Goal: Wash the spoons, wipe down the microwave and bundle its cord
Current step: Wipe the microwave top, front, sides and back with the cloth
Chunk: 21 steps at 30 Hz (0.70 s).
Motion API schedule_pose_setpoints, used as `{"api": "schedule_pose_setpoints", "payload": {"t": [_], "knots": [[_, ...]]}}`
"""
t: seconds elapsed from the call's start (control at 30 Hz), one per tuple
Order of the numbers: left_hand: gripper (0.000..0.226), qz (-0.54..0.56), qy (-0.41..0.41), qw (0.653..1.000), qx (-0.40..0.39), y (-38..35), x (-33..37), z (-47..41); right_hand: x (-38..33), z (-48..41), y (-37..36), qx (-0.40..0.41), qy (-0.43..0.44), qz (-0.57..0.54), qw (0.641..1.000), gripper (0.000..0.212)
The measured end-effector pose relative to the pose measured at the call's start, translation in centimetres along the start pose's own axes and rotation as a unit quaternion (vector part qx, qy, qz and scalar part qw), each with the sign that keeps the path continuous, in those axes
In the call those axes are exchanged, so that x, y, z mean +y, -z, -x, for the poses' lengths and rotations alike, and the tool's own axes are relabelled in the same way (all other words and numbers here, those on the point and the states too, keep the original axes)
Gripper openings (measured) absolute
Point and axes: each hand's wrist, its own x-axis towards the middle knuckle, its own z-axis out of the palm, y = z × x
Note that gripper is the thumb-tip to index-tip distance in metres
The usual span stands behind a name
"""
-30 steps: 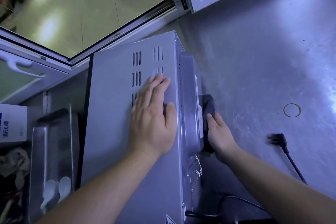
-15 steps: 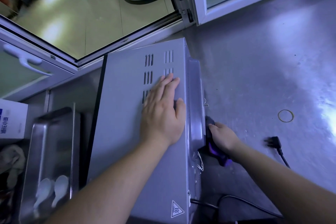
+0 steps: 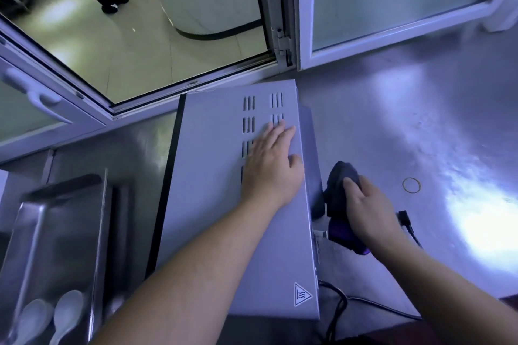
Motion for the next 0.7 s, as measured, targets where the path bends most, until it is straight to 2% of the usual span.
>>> {"api": "schedule_pose_setpoints", "payload": {"t": [0.1, 0.17, 0.23, 0.3, 0.37, 0.47, 0.53, 0.6, 0.7], "knots": [[0.059, 0.11, -0.003, 0.992, -0.056, 1.8, -1.2, -0.5, -1.8, 5.2, 0.9, 0.015, 0.012, -0.041, 0.999, 0.03], [0.055, 0.16, 0.005, 0.985, -0.058, 3.8, -2.7, -0.2, -2.5, 8.1, 0.7, 0.022, 0.037, -0.029, 0.999, 0.027], [0.049, 0.128, -0.021, 0.991, -0.03, 5.9, -5.4, 1.0, -2.6, 10.6, 0.0, 0.04, 0.067, 0.0, 0.997, 0.025], [0.045, 0.05, -0.041, 0.998, 0.007, 7.5, -9.1, 3.0, -2.4, 12.2, -1.2, 0.063, 0.09, 0.022, 0.994, 0.022], [0.045, -0.003, -0.018, 0.999, 0.046, 8.9, -13.2, 5.7, -1.6, 13.2, -2.9, 0.068, 0.097, 0.04, 0.992, 0.018], [0.056, 0.039, 0.043, 0.997, 0.045, 9.8, -17.3, 9.8, 0.2, 13.7, -6.1, 0.1, 0.106, 0.103, 0.984, 0.01], [0.064, 0.114, 0.062, 0.991, 0.025, 9.4, -18.1, 11.5, 0.7, 13.8, -7.9, 0.12, 0.071, 0.151, 0.979, 0.032], [0.066, 0.185, 0.084, 0.979, 0.006, 8.6, -17.9, 12.6, 0.6, 14.1, -9.0, 0.149, 0.041, 0.184, 0.971, 0.044], [0.064, 0.221, 0.106, 0.969, 0.011, 8.1, -17.6, 13.0, 0.8, 14.4, -10.0, 0.198, 0.086, 0.199, 0.956, 0.049]]}}
